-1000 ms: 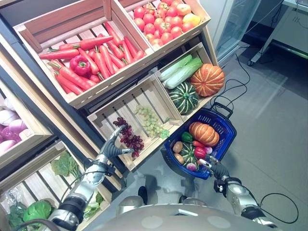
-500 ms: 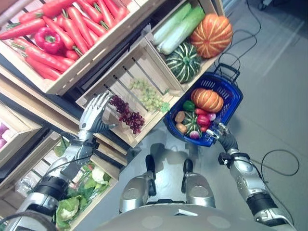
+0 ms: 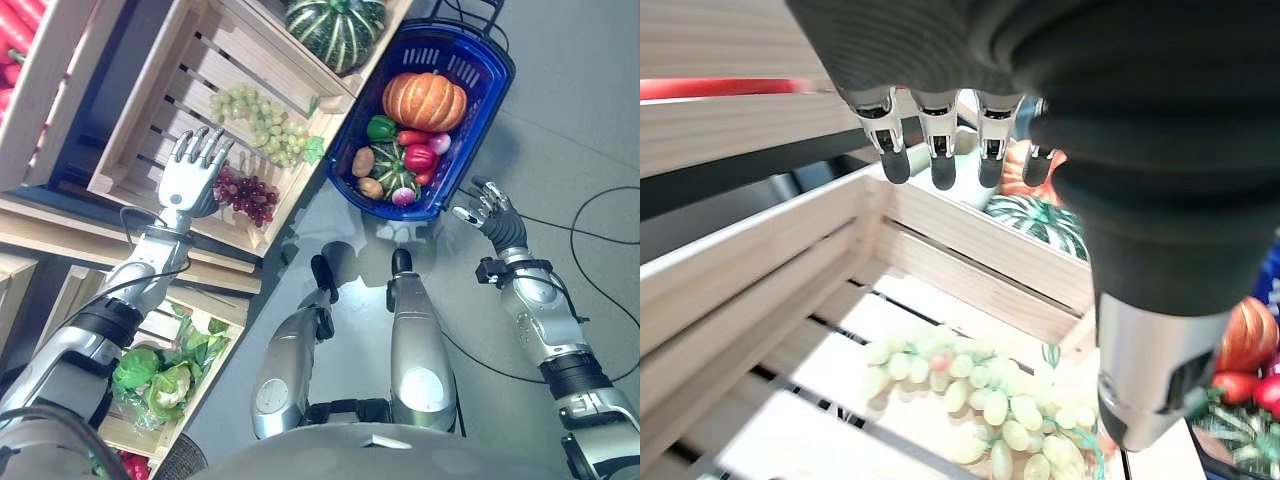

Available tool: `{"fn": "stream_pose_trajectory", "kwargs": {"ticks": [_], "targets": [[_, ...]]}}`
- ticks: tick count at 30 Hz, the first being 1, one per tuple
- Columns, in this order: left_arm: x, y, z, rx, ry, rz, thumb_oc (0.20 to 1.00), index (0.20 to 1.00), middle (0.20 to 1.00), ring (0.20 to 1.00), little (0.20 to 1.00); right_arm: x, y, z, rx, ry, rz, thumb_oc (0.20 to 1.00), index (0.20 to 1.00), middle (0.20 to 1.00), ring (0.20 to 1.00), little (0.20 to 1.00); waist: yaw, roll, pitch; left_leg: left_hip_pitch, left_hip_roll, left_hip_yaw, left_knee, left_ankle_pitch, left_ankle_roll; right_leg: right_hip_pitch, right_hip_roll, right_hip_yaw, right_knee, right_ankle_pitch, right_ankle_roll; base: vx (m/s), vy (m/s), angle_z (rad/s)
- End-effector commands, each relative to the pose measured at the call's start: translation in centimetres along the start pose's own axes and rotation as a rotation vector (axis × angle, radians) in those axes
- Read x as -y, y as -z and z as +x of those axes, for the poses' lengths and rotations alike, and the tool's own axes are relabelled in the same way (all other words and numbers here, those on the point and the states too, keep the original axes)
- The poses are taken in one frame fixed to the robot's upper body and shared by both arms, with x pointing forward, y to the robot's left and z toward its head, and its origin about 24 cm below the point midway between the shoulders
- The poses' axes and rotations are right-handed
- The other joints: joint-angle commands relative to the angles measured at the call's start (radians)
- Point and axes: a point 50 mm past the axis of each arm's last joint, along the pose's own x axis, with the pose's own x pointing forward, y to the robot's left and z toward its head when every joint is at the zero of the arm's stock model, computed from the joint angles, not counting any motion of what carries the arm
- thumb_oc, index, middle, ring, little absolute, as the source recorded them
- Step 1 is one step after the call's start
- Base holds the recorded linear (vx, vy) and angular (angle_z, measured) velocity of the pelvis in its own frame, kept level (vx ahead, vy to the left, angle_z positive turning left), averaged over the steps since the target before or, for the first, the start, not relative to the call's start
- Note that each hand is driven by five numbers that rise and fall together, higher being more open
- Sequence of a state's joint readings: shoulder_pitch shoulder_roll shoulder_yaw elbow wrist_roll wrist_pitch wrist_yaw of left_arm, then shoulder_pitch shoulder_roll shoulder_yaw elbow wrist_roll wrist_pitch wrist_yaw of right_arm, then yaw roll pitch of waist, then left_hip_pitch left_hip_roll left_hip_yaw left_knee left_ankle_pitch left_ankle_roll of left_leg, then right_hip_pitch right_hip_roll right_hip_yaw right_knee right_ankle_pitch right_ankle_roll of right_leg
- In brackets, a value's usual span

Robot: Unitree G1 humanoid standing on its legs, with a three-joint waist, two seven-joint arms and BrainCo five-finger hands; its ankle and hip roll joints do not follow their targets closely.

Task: Pick up fruits and vegetables into the basket

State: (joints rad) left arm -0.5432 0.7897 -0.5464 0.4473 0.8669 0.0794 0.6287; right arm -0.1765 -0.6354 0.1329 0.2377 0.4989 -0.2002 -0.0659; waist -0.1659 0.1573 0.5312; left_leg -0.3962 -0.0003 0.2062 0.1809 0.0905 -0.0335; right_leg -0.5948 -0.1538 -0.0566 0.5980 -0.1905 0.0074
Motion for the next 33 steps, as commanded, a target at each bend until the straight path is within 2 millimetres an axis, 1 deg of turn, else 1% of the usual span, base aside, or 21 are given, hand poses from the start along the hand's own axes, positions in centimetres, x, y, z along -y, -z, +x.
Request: {"fn": "stream_pose_trajectory", "kwargs": {"ticks": [1, 3, 6, 8, 13, 17, 21, 25, 26, 29, 30, 31, 32, 33], "targets": [[-1.0, 1.7, 0.5, -0.040, -0.037, 0.106, 1.000, 1.000, 1.000, 1.000, 1.000, -0.2, -2.8, 0.4, 0.147, -0.001, 0.042, 1.000, 1.000, 1.000, 1.000, 1.000, -0.025, -0.007, -0.011, -0.060, -0.016, 0.006, 0.183, -0.137, -0.010, 0.001, 0.053, -0.023, -0.063, 0.035, 0.012, 0.00, 0.002, -0.07], [-1.1, 1.7, 1.4, -0.050, -0.031, 0.133, 1.000, 1.000, 1.000, 1.000, 1.000, -0.5, -4.0, 1.0, 0.194, -0.002, 0.040, 1.000, 1.000, 1.000, 1.000, 1.000, -0.034, -0.006, -0.011, -0.121, -0.007, 0.016, 0.203, -0.135, -0.012, -0.067, 0.062, -0.006, -0.037, 0.036, 0.011, -0.02, 0.017, -0.13], [-1.3, 1.7, 2.1, -0.050, -0.019, 0.162, 1.000, 1.000, 1.000, 1.000, 1.000, -0.6, -4.9, 1.3, 0.229, -0.005, 0.043, 1.000, 1.000, 1.000, 1.000, 1.000, -0.042, -0.005, -0.011, -0.159, -0.003, 0.021, 0.219, -0.135, -0.013, -0.109, 0.068, 0.006, -0.018, 0.037, 0.010, 0.00, 0.016, -0.11], [-1.3, 1.8, 2.6, -0.063, 0.011, 0.180, 1.000, 1.000, 1.000, 1.000, 1.000, -0.6, -6.0, 1.5, 0.273, -0.007, 0.047, 1.000, 1.000, 1.000, 1.000, 1.000, -0.050, -0.006, -0.011, -0.206, 0.000, 0.025, 0.248, -0.141, -0.014, -0.156, 0.071, 0.019, 0.002, 0.037, 0.010, 0.00, 0.010, -0.02], [-0.9, 1.7, 3.0, -0.076, 0.074, 0.206, 1.000, 1.000, 1.000, 1.000, 1.000, -0.8, -7.3, 1.6, 0.330, -0.005, 0.070, 1.000, 1.000, 1.000, 1.000, 1.000, -0.060, -0.005, -0.011, -0.280, 0.001, 0.027, 0.295, -0.153, -0.012, -0.228, 0.077, 0.037, 0.037, 0.041, 0.011, 0.01, 0.018, -0.07], [0.5, 2.3, 2.4, -0.156, 0.167, 0.217, 1.000, 1.000, 1.000, 1.000, 1.000, -0.8, -8.1, 1.7, 0.369, 0.006, 0.080, 1.000, 1.000, 1.000, 1.000, 1.000, -0.069, -0.004, -0.011, -0.321, 0.005, 0.032, 0.320, -0.162, -0.011, -0.275, 0.075, 0.052, 0.048, 0.047, 0.014, 0.01, 0.040, -0.06], [2.1, 3.0, 1.4, -0.242, 0.279, 0.233, 1.000, 1.000, 1.000, 1.000, 1.000, -0.8, -8.3, 1.7, 0.379, 0.022, 0.090, 1.000, 1.000, 1.000, 1.000, 1.000, -0.075, -0.006, -0.011, -0.347, 0.004, 0.033, 0.335, -0.166, -0.010, -0.305, 0.078, 0.064, 0.053, 0.056, 0.016, 0.00, 0.027, -0.02], [3.2, 3.4, 0.3, -0.298, 0.340, 0.242, 1.000, 1.000, 1.000, 1.000, 1.000, -0.7, -8.3, 1.6, 0.381, 0.032, 0.099, 1.000, 1.000, 1.000, 1.000, 1.000, -0.077, -0.005, -0.011, -0.357, 0.001, 0.034, 0.341, -0.169, -0.010, -0.316, 0.076, 0.068, 0.053, 0.060, 0.017, 0.02, 0.011, 0.00], [3.8, 3.5, -0.4, -0.310, 0.365, 0.250, 1.000, 1.000, 1.000, 1.000, 1.000, -0.6, -8.0, 1.5, 0.372, 0.034, 0.100, 1.000, 1.000, 1.000, 1.000, 1.000, -0.077, -0.005, -0.011, -0.340, 0.001, 0.024, 0.353, -0.197, -0.017, -0.298, 0.076, 0.071, 0.064, 0.030, 0.023, 0.07, 0.042, 0.00], [4.5, 3.9, -1.3, -0.340, 0.396, 0.291, 1.000, 1.000, 1.000, 1.000, 1.000, -0.6, -8.2, 1.6, 0.375, 0.036, 0.096, 1.000, 1.000, 1.000, 1.000, 1.000, -0.077, -0.006, -0.011, -0.345, -0.001, 0.026, 0.353, -0.197, -0.017, -0.304, 0.074, 0.070, 0.059, 0.035, 0.023, 0.00, 0.020, -0.01], [4.4, 4.3, -1.4, -0.358, 0.395, 0.313, 1.000, 1.000, 1.000, 1.000, 1.000, -0.6, -8.5, 1.7, 0.392, 0.037, 0.090, 1.000, 1.000, 1.000, 1.000, 1.000, -0.077, -0.006, -0.011, -0.374, 0.000, 0.034, 0.347, -0.170, -0.011, -0.333, 0.072, 0.068, 0.050, 0.066, 0.018, -0.07, 0.011, -0.03], [4.4, 4.4, -1.4, -0.358, 0.393, 0.331, 1.000, 1.000, 1.000, 1.000, 1.000, -0.7, -8.6, 1.7, 0.395, 0.037, 0.088, 1.000, 1.000, 1.000, 1.000, 1.000, -0.077, -0.006, -0.011, -0.378, 0.001, 0.034, 0.351, -0.170, -0.011, -0.338, 0.071, 0.068, 0.052, 0.067, 0.018, 0.00, 0.000, 0.00], [4.7, 4.3, -1.8, -0.353, 0.402, 0.351, 1.000, 1.000, 1.000, 1.000, 1.000, -0.7, -8.3, 1.6, 0.387, 0.038, 0.088, 1.000, 1.000, 1.000, 1.000, 1.000, -0.077, -0.007, -0.011, -0.360, 0.001, 0.024, 0.364, -0.201, -0.018, -0.320, 0.073, 0.070, 0.067, 0.035, 0.024, 0.08, 0.026, 0.00], [4.6, 4.4, -1.8, -0.361, 0.403, 0.367, 1.000, 1.000, 1.000, 1.000, 1.000, -0.7, -8.4, 1.6, 0.393, 0.039, 0.087, 1.000, 1.000, 1.000, 1.000, 1.000, -0.078, -0.008, -0.011, -0.366, 0.001, 0.024, 0.367, -0.202, -0.018, -0.326, 0.073, 0.071, 0.069, 0.035, 0.024, 0.08, 0.024, -0.01]]}}
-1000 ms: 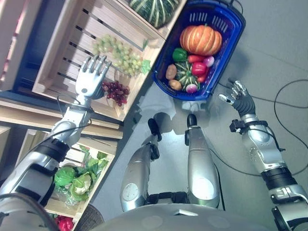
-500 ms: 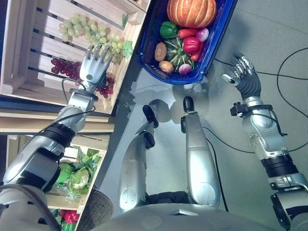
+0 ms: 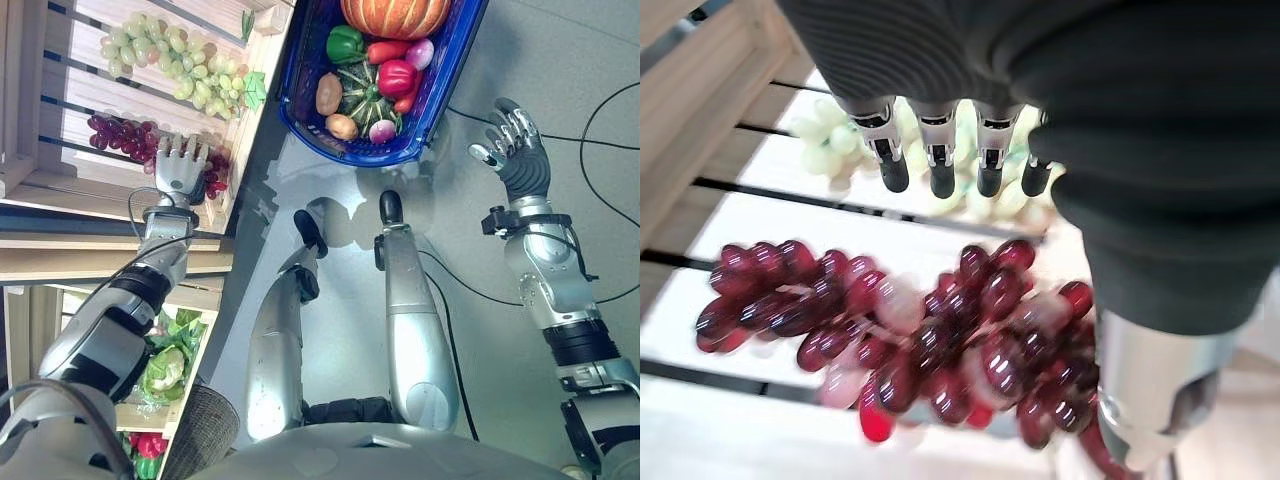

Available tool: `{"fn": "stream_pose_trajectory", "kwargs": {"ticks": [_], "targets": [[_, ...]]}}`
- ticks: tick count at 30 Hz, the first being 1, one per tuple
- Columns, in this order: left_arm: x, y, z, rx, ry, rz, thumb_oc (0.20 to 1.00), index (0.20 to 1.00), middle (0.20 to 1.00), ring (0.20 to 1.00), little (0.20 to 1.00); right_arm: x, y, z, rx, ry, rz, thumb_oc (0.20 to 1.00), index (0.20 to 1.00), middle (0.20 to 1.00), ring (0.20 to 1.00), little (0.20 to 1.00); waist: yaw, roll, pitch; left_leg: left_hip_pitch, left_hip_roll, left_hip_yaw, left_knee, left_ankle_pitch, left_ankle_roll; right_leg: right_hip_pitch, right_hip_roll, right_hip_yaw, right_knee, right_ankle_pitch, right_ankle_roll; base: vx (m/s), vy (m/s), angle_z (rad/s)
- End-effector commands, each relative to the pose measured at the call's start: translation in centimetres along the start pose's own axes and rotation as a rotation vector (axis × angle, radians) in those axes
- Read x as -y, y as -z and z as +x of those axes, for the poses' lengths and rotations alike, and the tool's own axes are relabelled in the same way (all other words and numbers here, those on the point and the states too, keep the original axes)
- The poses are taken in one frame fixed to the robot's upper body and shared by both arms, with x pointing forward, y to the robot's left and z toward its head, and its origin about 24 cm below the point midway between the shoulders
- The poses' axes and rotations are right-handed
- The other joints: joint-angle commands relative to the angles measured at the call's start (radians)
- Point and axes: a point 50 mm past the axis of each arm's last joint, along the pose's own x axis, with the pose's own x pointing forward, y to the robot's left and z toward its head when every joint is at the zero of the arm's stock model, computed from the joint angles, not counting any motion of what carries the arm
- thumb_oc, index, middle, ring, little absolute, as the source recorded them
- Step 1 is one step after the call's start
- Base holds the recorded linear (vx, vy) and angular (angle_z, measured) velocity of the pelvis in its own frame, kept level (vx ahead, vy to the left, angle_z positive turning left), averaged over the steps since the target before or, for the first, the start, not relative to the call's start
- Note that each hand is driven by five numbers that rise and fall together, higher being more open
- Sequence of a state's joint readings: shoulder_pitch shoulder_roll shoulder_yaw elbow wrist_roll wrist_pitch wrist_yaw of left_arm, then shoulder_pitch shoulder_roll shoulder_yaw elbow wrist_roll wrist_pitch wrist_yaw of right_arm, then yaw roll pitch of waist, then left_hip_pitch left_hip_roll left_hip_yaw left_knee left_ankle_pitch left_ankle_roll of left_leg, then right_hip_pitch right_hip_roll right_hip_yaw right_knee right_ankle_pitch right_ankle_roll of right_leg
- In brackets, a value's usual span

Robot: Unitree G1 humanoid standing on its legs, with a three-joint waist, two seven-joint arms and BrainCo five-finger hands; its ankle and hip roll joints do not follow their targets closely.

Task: Pick up fruits and vegetables into the basket

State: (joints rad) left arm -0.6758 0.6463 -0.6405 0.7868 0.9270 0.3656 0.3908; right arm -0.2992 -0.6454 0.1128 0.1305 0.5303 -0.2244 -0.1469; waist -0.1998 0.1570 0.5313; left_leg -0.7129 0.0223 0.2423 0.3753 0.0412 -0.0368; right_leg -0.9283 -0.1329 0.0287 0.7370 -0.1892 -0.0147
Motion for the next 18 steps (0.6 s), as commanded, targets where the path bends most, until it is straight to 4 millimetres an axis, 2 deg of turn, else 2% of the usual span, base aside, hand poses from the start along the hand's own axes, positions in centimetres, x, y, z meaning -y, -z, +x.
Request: {"fn": "stream_pose_trajectory", "kwargs": {"ticks": [1, 5, 10, 18], "targets": [[1.3, 3.1, -0.6, -0.128, 0.015, 0.123, 1.000, 1.000, 1.000, 1.000, 1.000, -0.2, -2.6, -0.1, 0.152, 0.004, 0.032, 1.000, 1.000, 1.000, 1.000, 1.000, -0.044, -0.008, -0.011, -0.053, -0.021, -0.012, 0.175, -0.154, -0.015, 0.004, 0.052, -0.014, -0.068, 0.033, 0.046, 0.00, 0.000, 0.00], [1.1, 3.6, -0.5, -0.167, 0.007, 0.193, 1.000, 1.000, 1.000, 1.000, 1.000, -0.2, -3.1, 0.1, 0.180, 0.016, 0.025, 1.000, 1.000, 1.000, 1.000, 1.000, -0.047, -0.010, -0.011, -0.080, -0.019, -0.012, 0.193, -0.159, -0.013, -0.022, 0.053, -0.010, -0.055, 0.035, 0.045, 0.00, 0.000, 0.00], [0.0, 4.7, 0.0, -0.236, -0.054, 0.273, 1.000, 1.000, 1.000, 1.000, 1.000, -0.1, -4.0, 0.3, 0.228, 0.028, 0.016, 1.000, 1.000, 1.000, 1.000, 1.000, -0.053, -0.016, -0.011, -0.122, -0.013, -0.011, 0.226, -0.170, -0.010, -0.066, 0.055, -0.002, -0.029, 0.036, 0.046, 0.01, 0.011, -0.02], [-1.0, 5.2, 0.8, -0.283, -0.097, 0.247, 1.000, 1.000, 1.000, 1.000, 1.000, -0.4, -5.1, 0.5, 0.296, 0.055, 0.017, 1.000, 1.000, 1.000, 1.000, 1.000, -0.061, -0.028, -0.011, -0.184, -0.009, -0.015, 0.286, -0.193, -0.007, -0.123, 0.063, 0.010, 0.009, 0.040, 0.048, 0.01, 0.005, -0.03]]}}
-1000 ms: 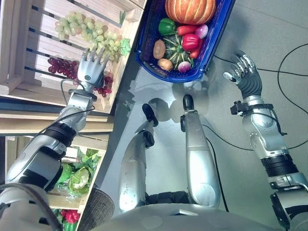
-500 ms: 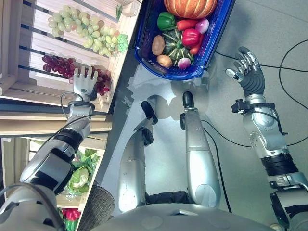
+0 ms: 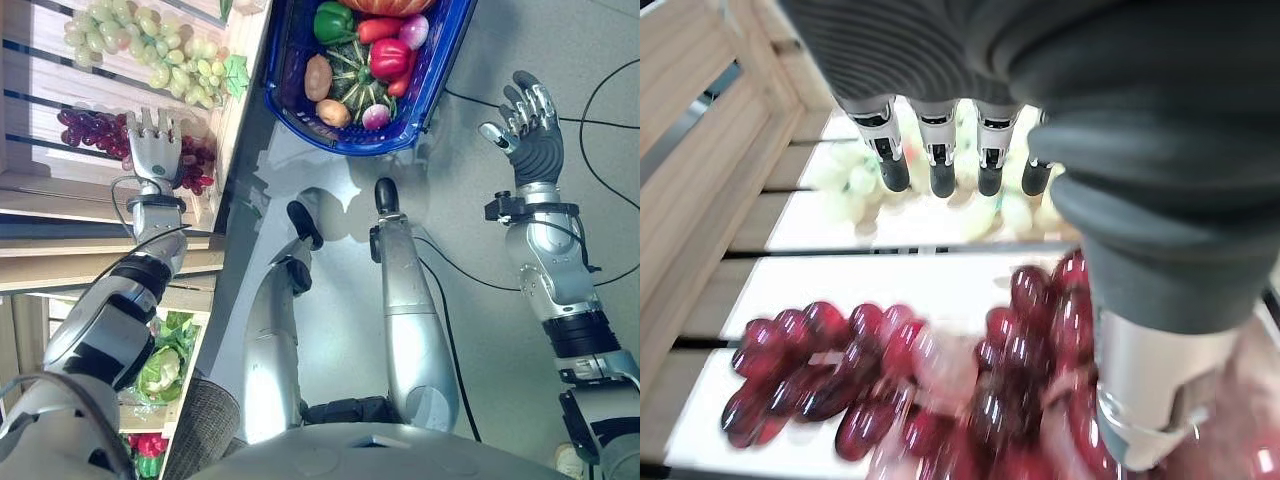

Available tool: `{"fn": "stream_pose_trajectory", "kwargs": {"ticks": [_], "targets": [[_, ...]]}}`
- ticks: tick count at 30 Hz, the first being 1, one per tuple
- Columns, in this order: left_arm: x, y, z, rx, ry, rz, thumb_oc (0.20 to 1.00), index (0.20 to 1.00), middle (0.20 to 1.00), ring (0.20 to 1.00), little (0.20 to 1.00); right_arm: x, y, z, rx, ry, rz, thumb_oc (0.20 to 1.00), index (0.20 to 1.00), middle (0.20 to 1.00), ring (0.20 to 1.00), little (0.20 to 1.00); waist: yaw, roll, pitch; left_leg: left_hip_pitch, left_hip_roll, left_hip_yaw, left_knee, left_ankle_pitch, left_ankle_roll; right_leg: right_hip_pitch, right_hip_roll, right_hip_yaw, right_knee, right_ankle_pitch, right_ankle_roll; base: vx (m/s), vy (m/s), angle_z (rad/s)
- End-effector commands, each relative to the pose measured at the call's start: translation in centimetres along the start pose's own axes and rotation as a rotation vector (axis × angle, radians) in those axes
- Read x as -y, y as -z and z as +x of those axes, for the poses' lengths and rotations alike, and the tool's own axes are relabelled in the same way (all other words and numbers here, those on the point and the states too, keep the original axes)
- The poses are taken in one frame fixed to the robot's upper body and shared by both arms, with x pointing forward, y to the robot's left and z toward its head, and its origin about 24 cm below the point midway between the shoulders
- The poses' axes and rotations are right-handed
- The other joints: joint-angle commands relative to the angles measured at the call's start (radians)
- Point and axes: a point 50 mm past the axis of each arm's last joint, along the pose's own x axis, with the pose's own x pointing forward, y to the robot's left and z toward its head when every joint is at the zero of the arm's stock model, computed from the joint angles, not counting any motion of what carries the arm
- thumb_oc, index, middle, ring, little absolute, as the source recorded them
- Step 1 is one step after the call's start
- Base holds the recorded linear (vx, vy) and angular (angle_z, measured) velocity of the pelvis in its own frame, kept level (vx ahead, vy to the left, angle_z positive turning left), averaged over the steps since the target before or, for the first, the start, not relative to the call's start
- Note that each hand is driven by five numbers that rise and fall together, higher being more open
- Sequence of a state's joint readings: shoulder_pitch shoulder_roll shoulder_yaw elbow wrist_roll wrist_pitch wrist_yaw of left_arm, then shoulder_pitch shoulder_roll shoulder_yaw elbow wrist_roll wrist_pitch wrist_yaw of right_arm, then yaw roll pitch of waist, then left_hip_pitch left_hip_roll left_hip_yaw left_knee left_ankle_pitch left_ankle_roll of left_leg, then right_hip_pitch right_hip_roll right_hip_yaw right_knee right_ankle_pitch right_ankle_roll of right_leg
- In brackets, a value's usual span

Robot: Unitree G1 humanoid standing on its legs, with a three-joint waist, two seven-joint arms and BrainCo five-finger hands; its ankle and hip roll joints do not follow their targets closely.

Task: Pick up fruits and vegetables into the basket

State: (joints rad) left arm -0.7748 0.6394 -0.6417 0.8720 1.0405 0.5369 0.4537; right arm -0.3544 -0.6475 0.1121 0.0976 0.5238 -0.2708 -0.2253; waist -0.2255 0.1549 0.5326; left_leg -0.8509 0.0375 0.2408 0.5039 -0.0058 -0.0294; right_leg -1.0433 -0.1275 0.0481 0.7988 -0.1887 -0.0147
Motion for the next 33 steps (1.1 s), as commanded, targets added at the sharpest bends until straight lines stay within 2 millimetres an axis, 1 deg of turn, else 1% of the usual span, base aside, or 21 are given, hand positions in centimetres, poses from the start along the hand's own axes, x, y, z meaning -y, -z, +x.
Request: {"fn": "stream_pose_trajectory", "kwargs": {"ticks": [1, 7, 15, 17, 18, 20, 26, 33], "targets": [[2.0, 2.7, -0.6, -0.107, 0.044, 0.074, 1.000, 1.000, 1.000, 1.000, 1.000, -0.2, -2.8, -0.2, 0.172, 0.000, 0.004, 1.000, 1.000, 1.000, 1.000, 1.000, -0.036, -0.026, -0.013, -0.050, -0.024, -0.013, 0.160, -0.147, -0.014, -0.012, 0.059, -0.008, -0.050, 0.040, 0.048, 0.02, 0.012, -0.05], [2.0, 2.4, -0.3, -0.097, 0.069, 0.057, 1.000, 1.000, 1.000, 1.000, 1.000, -0.4, -3.1, 0.0, 0.197, -0.011, 0.006, 1.000, 1.000, 1.000, 1.000, 1.000, -0.039, -0.032, -0.013, -0.074, -0.025, -0.017, 0.175, -0.153, -0.014, -0.035, 0.066, -0.002, -0.043, 0.046, 0.051, 0.00, 0.004, -0.01], [2.9, 2.0, -0.8, -0.111, 0.162, 0.045, 1.000, 1.000, 1.000, 1.000, 1.000, -0.8, -3.6, 0.4, 0.218, -0.022, -0.009, 1.000, 1.000, 1.000, 1.000, 1.000, -0.038, -0.035, -0.013, -0.092, -0.030, -0.020, 0.177, -0.153, -0.016, -0.054, 0.070, 0.003, -0.044, 0.052, 0.054, 0.00, 0.001, 0.00], [3.6, 1.9, -1.2, -0.121, 0.222, 0.022, 1.000, 1.000, 1.000, 1.000, 1.000, -0.8, -3.7, 0.5, 0.220, -0.023, -0.012, 1.000, 1.000, 1.000, 1.000, 1.000, -0.037, -0.035, -0.013, -0.090, -0.032, -0.021, 0.173, -0.153, -0.017, -0.053, 0.070, 0.003, -0.049, 0.054, 0.056, 0.00, 0.000, 0.00], [4.3, 1.8, -1.8, -0.134, 0.284, 0.002, 1.000, 1.000, 1.000, 1.000, 1.000, -0.8, -3.8, 0.5, 0.220, -0.025, -0.012, 1.000, 1.000, 1.000, 1.000, 1.000, -0.037, -0.033, -0.013, -0.088, -0.034, -0.021, 0.169, -0.152, -0.018, -0.051, 0.069, 0.004, -0.053, 0.055, 0.056, 0.00, 0.000, 0.00], [5.2, 1.7, -2.5, -0.146, 0.348, -0.010, 1.000, 1.000, 1.000, 1.000, 1.000, -0.8, -3.9, 0.6, 0.220, -0.025, -0.018, 1.000, 1.000, 1.000, 1.000, 1.000, -0.036, -0.031, -0.013, -0.084, -0.036, -0.020, 0.164, -0.150, -0.020, -0.050, 0.067, 0.004, -0.058, 0.055, 0.056, 0.00, 0.016, -0.01], [6.7, 2.1, -3.9, -0.183, 0.395, 0.006, 1.000, 1.000, 1.000, 1.000, 1.000, -0.9, -4.2, 1.0, 0.223, -0.021, -0.024, 1.000, 1.000, 1.000, 1.000, 1.000, -0.034, -0.033, -0.013, -0.088, -0.035, -0.017, 0.164, -0.146, -0.021, -0.054, 0.065, 0.002, -0.060, 0.058, 0.054, 0.00, 0.011, 0.00], [7.1, 2.9, -4.5, -0.242, 0.408, 0.044, 1.000, 1.000, 1.000, 1.000, 1.000, -0.8, -4.5, 1.2, 0.236, -0.008, -0.035, 1.000, 1.000, 1.000, 1.000, 1.000, -0.032, -0.031, -0.013, -0.110, -0.033, -0.015, 0.172, -0.145, -0.022, -0.076, 0.062, 0.004, -0.057, 0.061, 0.052, 0.00, 0.000, 0.00]]}}
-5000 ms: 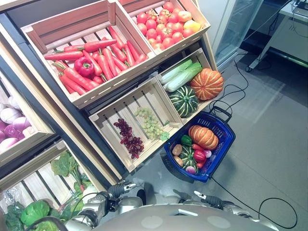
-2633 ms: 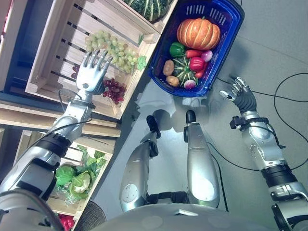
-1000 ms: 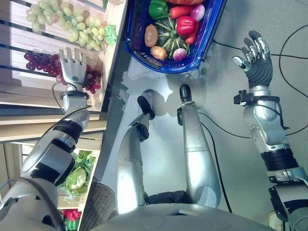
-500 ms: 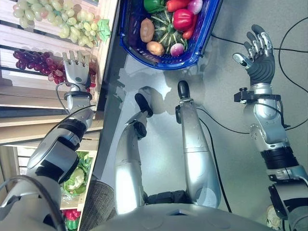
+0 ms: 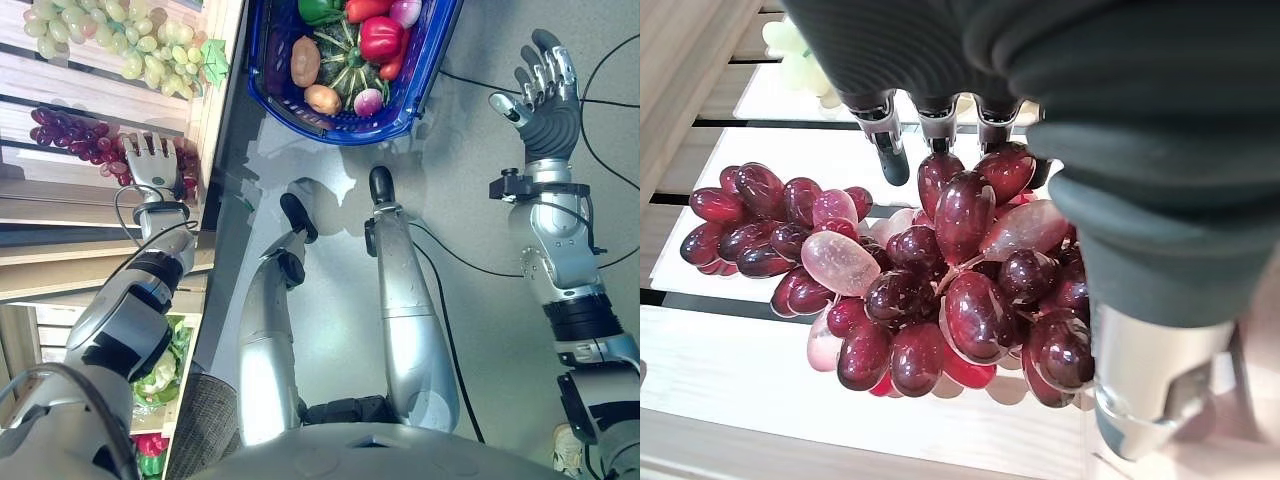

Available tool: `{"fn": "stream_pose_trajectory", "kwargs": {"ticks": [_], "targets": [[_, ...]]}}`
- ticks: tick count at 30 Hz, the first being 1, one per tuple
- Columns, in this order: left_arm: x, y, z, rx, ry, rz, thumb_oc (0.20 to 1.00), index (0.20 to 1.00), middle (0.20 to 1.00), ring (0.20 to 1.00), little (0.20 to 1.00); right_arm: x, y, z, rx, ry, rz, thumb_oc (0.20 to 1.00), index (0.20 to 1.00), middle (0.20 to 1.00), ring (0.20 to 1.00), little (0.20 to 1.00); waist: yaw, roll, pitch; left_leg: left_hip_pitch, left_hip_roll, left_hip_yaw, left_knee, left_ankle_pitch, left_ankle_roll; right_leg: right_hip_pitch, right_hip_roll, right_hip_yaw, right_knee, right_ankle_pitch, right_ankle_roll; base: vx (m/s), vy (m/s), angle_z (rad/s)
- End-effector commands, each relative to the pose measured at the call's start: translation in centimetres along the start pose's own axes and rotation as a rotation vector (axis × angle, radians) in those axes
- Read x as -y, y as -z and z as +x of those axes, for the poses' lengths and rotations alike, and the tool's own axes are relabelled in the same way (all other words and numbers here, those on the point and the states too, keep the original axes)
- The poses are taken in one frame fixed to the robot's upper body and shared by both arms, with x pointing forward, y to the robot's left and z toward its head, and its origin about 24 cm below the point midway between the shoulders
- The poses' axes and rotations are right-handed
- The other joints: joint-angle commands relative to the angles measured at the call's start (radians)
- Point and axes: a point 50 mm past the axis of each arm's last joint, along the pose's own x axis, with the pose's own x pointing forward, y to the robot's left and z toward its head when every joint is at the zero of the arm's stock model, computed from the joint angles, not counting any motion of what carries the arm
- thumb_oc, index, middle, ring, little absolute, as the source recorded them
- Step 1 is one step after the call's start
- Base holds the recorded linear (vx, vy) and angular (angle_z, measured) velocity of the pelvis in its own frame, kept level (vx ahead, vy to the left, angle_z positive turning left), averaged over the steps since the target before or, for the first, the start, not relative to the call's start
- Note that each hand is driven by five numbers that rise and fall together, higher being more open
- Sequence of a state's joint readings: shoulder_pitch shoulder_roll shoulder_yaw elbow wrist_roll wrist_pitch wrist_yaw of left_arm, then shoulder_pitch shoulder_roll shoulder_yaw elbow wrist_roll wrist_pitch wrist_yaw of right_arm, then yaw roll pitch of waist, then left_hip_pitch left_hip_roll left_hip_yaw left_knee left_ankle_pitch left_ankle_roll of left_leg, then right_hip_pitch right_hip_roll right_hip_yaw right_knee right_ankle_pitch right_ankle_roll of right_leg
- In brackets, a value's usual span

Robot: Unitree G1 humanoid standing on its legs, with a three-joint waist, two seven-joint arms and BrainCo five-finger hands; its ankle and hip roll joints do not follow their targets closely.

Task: Pick up fruits and vegetables into the basket

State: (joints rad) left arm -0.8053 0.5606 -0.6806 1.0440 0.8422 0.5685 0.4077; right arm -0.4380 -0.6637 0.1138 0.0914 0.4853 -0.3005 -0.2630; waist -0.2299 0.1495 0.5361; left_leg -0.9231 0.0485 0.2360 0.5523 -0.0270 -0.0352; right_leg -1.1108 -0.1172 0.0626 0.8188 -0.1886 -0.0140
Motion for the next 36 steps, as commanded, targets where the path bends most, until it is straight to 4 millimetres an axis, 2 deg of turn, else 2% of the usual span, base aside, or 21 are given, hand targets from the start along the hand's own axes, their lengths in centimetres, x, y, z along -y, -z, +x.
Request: {"fn": "stream_pose_trajectory", "kwargs": {"ticks": [1, 14, 15, 16, 20, 30, 36], "targets": [[4.4, 4.3, -1.8, -0.178, 0.137, 0.122, 1.000, 1.000, 1.000, 1.000, 1.000, -0.3, -2.1, -0.2, 0.111, -0.016, -0.009, 1.000, 1.000, 1.000, 1.000, 1.000, -0.028, -0.026, -0.016, -0.043, -0.043, -0.010, 0.127, -0.123, -0.015, -0.014, 0.052, -0.010, -0.073, 0.062, 0.051, 0.00, 0.000, 0.00], [1.6, 5.0, -0.5, -0.251, -0.010, 0.259, 1.000, 1.000, 1.000, 1.000, 1.000, -0.6, -2.6, 0.3, 0.156, 0.005, -0.023, 1.000, 1.000, 1.000, 1.000, 1.000, -0.027, -0.031, -0.016, -0.092, -0.035, -0.010, 0.153, -0.124, -0.016, -0.057, 0.056, -0.008, -0.057, 0.066, 0.049, 0.00, 0.000, 0.00], [1.5, 5.0, -0.5, -0.244, -0.017, 0.263, 0.278, 0.278, 0.278, 0.278, 0.278, -0.5, -2.6, 0.3, 0.159, 0.006, -0.024, 1.000, 1.000, 1.000, 1.000, 1.000, -0.027, -0.030, -0.016, -0.093, -0.036, -0.010, 0.152, -0.123, -0.016, -0.057, 0.056, -0.008, -0.057, 0.067, 0.049, 0.00, 0.000, 0.00], [1.5, 4.9, -0.5, -0.241, -0.021, 0.260, 0.200, 0.200, 0.200, 0.200, 0.200, -0.5, -2.6, 0.3, 0.163, 0.007, -0.026, 1.000, 1.000, 1.000, 1.000, 1.000, -0.026, -0.030, -0.016, -0.093, -0.036, -0.010, 0.151, -0.123, -0.017, -0.058, 0.057, -0.007, -0.058, 0.067, 0.049, 0.00, 0.000, 0.00], [1.6, 4.8, -0.6, -0.228, -0.035, 0.229, 0.200, 0.200, 0.200, 0.200, 0.200, -0.5, -2.8, 0.2, 0.175, 0.009, -0.035, 1.000, 1.000, 1.000, 1.000, 1.000, -0.025, -0.029, -0.016, -0.091, -0.037, -0.010, 0.147, -0.123, -0.016, -0.058, 0.057, -0.008, -0.061, 0.067, 0.049, 0.00, 0.000, 0.00], [2.3, 5.1, -0.7, -0.250, -0.065, 0.011, 0.200, 0.200, 0.200, 0.200, 0.200, -0.8, -2.7, -0.2, 0.180, -0.024, -0.058, 1.000, 1.000, 1.000, 1.000, 1.000, -0.024, -0.031, -0.016, -0.050, -0.043, -0.011, 0.125, -0.117, -0.020, -0.017, 0.053, -0.009, -0.081, 0.068, 0.049, 0.00, 0.000, 0.00], [1.9, 5.3, -0.1, -0.283, -0.097, -0.201, 0.200, 0.200, 0.200, 0.200, 0.200, -1.2, -2.4, -0.5, 0.168, -0.074, -0.089, 1.000, 1.000, 1.000, 1.000, 1.000, -0.023, -0.037, -0.016, 0.002, -0.047, -0.013, 0.109, -0.113, -0.021, 0.035, 0.048, -0.017, -0.086, 0.062, 0.046, 0.00, 0.000, 0.01]]}}
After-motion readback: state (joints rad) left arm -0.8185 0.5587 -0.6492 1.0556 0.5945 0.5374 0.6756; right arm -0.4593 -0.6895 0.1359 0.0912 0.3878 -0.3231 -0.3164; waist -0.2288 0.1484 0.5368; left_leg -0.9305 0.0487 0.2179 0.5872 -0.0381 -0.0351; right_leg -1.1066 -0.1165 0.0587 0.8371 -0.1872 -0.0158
